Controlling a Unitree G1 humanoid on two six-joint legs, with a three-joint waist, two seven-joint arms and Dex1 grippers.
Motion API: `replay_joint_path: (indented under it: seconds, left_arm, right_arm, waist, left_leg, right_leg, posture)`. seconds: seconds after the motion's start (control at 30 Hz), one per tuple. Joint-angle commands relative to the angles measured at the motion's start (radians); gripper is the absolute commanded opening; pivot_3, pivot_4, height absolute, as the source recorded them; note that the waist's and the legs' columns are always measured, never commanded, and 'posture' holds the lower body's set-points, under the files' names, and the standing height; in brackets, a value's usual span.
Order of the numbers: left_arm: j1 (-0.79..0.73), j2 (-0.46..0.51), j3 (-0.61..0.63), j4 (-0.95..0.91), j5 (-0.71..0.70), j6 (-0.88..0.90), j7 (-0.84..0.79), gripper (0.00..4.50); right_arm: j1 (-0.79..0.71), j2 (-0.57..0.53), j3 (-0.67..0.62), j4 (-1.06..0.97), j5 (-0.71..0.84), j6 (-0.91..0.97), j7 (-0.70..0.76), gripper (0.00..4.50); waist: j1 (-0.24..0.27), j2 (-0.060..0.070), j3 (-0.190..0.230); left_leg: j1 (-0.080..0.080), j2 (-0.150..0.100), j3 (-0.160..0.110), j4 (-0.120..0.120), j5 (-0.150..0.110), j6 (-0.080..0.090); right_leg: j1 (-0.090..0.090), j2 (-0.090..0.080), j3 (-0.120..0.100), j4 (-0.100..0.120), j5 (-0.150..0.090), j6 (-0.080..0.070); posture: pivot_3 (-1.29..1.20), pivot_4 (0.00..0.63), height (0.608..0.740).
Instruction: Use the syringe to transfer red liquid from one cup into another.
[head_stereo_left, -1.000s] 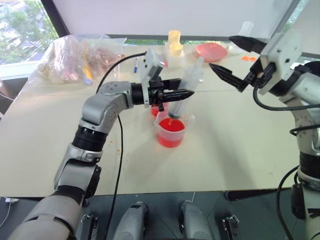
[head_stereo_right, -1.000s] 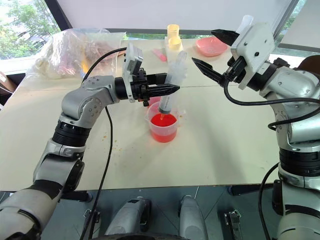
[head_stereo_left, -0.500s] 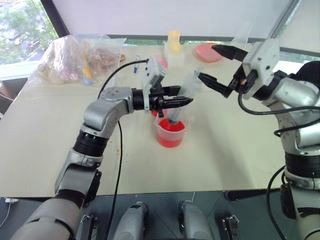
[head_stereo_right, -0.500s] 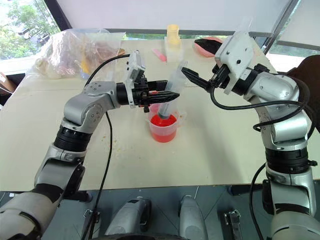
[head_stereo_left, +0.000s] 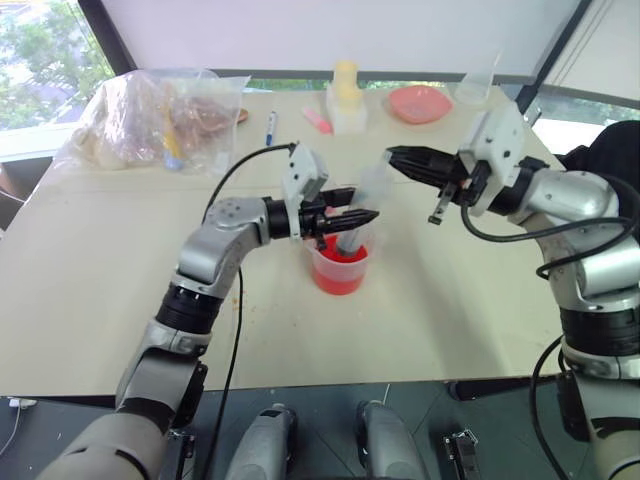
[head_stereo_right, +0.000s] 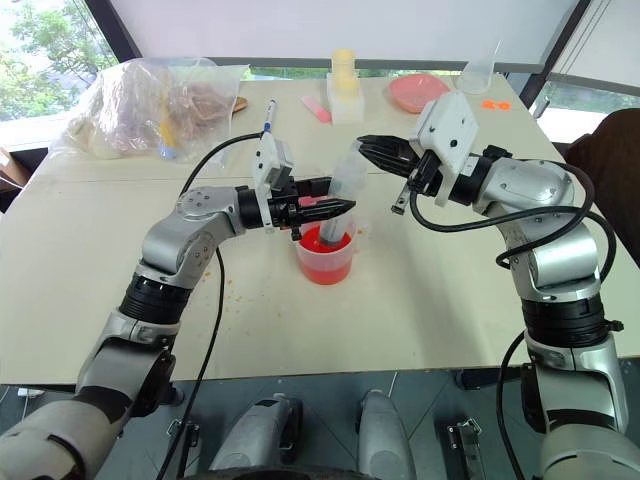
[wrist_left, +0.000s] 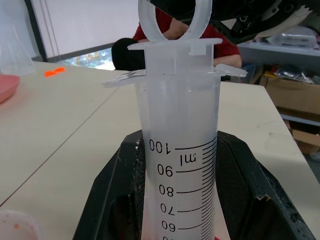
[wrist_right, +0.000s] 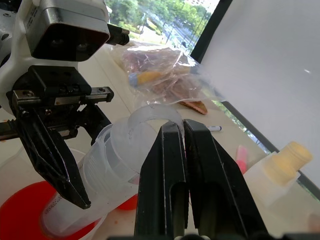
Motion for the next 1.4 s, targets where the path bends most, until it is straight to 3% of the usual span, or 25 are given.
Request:
replay_joint_path:
  seconds: [0.03,0.27,0.6,0.77,0.8,0.83,0.97,1.1,1.23,1.4]
  left_arm:
    - [0.034,-0.005,-0.040,-0.030,0.021,0.017,-0.008,1.44]
    - [0.056,-0.006,-0.036,-0.068,0.003,0.043,0.003,1.44]
    - [0.008,-0.017,0.012,-0.044,-0.020,0.055,0.005,1.44]
    - [-0.067,-0.024,0.113,-0.015,-0.094,0.097,0.024,1.44]
    - [-0.078,-0.024,0.132,-0.015,-0.112,0.109,0.029,1.44]
    - [-0.087,-0.023,0.150,-0.018,-0.126,0.120,0.033,1.44]
    - [-0.149,-0.023,0.249,-0.002,-0.232,0.196,0.047,1.44]
    - [-0.218,-0.006,0.315,0.031,-0.305,0.242,0.044,1.44]
    - [-0.348,0.015,0.320,0.163,-0.229,0.116,0.031,1.44]
    - [-0.463,0.011,0.243,0.477,-0.009,-0.211,0.021,1.44]
  right_arm:
    - [-0.096,-0.006,-0.098,-0.004,0.011,-0.051,-0.048,0.09]
    - [-0.154,-0.008,-0.127,0.074,-0.018,-0.116,-0.084,0.09]
    - [-0.103,-0.015,-0.112,0.039,0.015,-0.069,-0.054,0.09]
    - [-0.008,-0.041,-0.143,-0.047,0.060,0.021,-0.046,2.36]
    - [0.021,-0.055,-0.160,-0.080,0.094,0.064,-0.038,3.00]
    - [0.051,-0.062,-0.206,-0.122,0.185,0.137,-0.035,3.35]
    - [0.089,-0.070,-0.393,-0.192,0.460,0.315,-0.108,3.35]
    - [0.098,-0.078,-0.483,-0.201,0.558,0.359,-0.180,3.35]
    - [0.092,-0.082,-0.491,-0.148,0.488,0.294,-0.218,3.35]
    - [0.033,-0.071,-0.358,-0.047,0.291,0.124,-0.211,3.35]
  waist:
    - [0.000,0.000,0.000]
    - [0.000,0.000,0.000]
    - [0.000,0.000,0.000]
    - [0.003,0.000,0.000]
    - [0.002,0.000,0.000]
    - [0.002,0.000,0.000]
    - [0.000,0.000,0.000]
    - [0.000,0.000,0.000]
    - [0.001,0.000,0.000]
    - [0.001,0.001,0.000]
  left_leg:
    - [0.000,0.000,0.000,0.000,0.000,0.000]
    - [0.000,0.000,0.000,0.000,0.000,0.000]
    - [0.000,0.000,0.000,0.000,0.000,0.000]
    - [0.000,0.000,0.000,0.000,0.000,0.000]
    - [0.000,0.000,0.000,0.000,0.000,0.000]
    - [0.000,0.000,-0.001,0.000,0.000,0.000]
    - [0.000,0.000,-0.002,0.000,0.000,0.000]
    - [0.000,0.000,-0.002,0.000,0.000,0.000]
    - [0.000,0.000,-0.001,0.000,0.000,0.000]
    - [0.001,-0.003,0.004,0.001,0.000,0.000]
  right_leg:
    - [0.000,0.000,0.000,0.000,0.000,0.000]
    - [0.000,0.000,0.000,0.000,0.000,0.000]
    - [0.000,0.000,0.000,0.000,0.000,0.000]
    - [0.000,0.000,0.000,0.000,0.000,0.000]
    - [0.000,0.000,0.000,0.000,0.000,0.000]
    - [0.000,0.000,0.000,0.000,0.000,0.000]
    - [0.000,0.000,-0.001,0.000,0.000,0.000]
    - [0.001,0.000,-0.001,0.000,0.000,0.000]
    - [0.001,0.000,-0.001,0.000,0.000,0.000]
    - [0.002,0.000,-0.001,0.000,0.000,0.000]
  posture:
    - [0.00,0.150,0.740]
    - [0.00,0.150,0.740]
    - [0.00,0.150,0.740]
    - [0.00,0.150,0.740]
    - [0.00,0.150,0.740]
    - [0.00,0.150,0.740]
    - [0.00,0.150,0.740]
    - [0.00,0.150,0.740]
    - [0.00,0.150,0.740]
    - [0.00,0.150,0.740]
